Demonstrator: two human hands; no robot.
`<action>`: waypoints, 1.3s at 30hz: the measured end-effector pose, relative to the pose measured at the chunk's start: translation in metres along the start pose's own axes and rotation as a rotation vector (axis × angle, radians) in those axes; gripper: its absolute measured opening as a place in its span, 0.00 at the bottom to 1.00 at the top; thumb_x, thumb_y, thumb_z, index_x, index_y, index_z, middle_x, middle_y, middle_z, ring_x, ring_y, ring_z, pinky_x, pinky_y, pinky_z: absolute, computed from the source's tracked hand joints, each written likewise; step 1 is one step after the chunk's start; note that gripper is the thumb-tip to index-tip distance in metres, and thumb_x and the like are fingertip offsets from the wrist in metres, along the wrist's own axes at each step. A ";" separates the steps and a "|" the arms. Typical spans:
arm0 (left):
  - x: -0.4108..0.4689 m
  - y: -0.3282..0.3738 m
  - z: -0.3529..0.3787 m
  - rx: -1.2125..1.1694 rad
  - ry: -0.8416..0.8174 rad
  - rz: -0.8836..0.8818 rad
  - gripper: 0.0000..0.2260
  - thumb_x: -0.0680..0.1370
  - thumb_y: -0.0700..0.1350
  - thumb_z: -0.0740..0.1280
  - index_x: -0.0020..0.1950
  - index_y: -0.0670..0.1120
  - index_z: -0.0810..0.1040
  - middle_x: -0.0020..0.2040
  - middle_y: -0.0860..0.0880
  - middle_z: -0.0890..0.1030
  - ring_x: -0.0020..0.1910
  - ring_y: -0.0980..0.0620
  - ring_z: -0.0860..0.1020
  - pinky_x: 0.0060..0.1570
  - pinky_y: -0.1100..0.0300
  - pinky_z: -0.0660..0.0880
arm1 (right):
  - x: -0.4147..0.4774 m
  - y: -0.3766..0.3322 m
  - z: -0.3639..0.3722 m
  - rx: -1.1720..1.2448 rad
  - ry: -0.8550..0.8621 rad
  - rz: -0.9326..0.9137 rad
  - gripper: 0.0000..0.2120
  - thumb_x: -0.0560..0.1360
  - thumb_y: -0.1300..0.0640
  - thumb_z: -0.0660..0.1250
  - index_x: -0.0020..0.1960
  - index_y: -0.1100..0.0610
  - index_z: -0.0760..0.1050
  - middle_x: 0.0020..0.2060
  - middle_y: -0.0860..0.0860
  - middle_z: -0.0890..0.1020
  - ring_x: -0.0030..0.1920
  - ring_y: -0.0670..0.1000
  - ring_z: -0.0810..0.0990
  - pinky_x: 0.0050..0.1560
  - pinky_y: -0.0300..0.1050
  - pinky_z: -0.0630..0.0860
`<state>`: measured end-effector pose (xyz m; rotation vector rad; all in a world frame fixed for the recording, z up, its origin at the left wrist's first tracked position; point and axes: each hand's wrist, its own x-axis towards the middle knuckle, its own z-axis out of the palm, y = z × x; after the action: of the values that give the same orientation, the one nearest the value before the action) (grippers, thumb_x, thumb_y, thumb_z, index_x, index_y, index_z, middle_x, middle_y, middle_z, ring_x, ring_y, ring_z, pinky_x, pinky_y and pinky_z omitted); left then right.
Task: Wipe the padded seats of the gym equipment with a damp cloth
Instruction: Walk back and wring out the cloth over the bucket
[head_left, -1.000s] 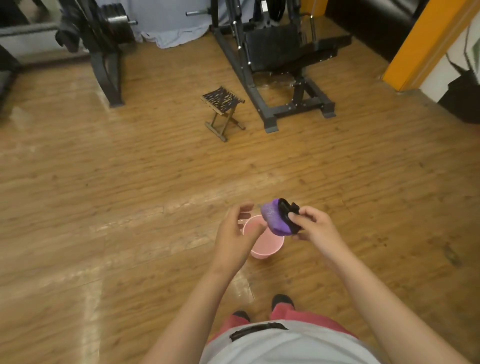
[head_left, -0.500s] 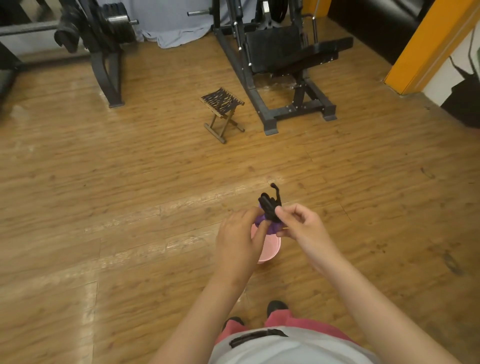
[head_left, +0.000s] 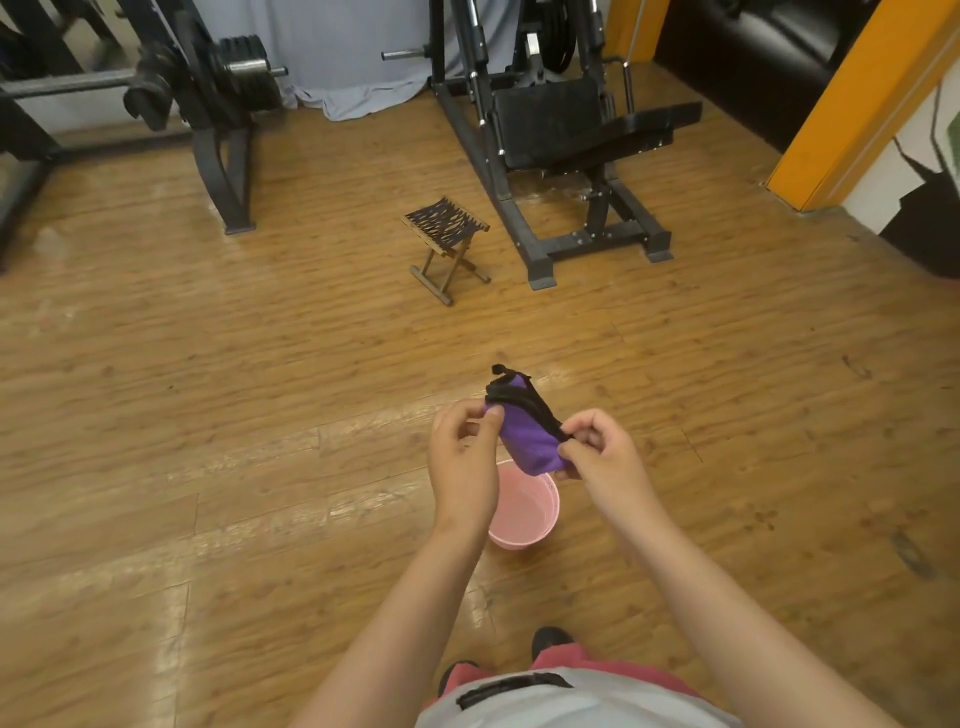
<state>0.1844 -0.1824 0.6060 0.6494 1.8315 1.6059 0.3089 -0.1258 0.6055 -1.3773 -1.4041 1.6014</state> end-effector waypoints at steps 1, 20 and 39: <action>-0.001 0.001 0.001 -0.009 -0.009 0.007 0.04 0.78 0.42 0.68 0.43 0.47 0.80 0.49 0.47 0.79 0.43 0.63 0.75 0.46 0.70 0.69 | 0.000 0.000 0.000 -0.024 -0.012 -0.002 0.12 0.74 0.71 0.61 0.47 0.55 0.73 0.43 0.51 0.79 0.38 0.44 0.80 0.39 0.40 0.78; 0.021 0.046 -0.004 -0.025 -0.492 0.160 0.02 0.76 0.39 0.70 0.45 0.40 0.82 0.46 0.50 0.81 0.43 0.58 0.77 0.46 0.67 0.71 | 0.021 -0.047 -0.022 0.196 -0.441 -0.139 0.20 0.70 0.61 0.68 0.62 0.54 0.74 0.54 0.51 0.82 0.56 0.50 0.80 0.56 0.46 0.75; 0.029 0.071 -0.028 -0.098 -0.519 -0.025 0.07 0.79 0.35 0.62 0.43 0.45 0.75 0.41 0.50 0.78 0.39 0.57 0.76 0.40 0.62 0.74 | 0.021 -0.043 -0.025 0.525 -0.461 -0.049 0.35 0.55 0.53 0.83 0.58 0.60 0.73 0.50 0.54 0.83 0.49 0.49 0.81 0.47 0.39 0.78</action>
<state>0.1416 -0.1710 0.6747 0.8958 1.3672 1.3406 0.3179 -0.0872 0.6424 -0.6905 -1.1134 2.1464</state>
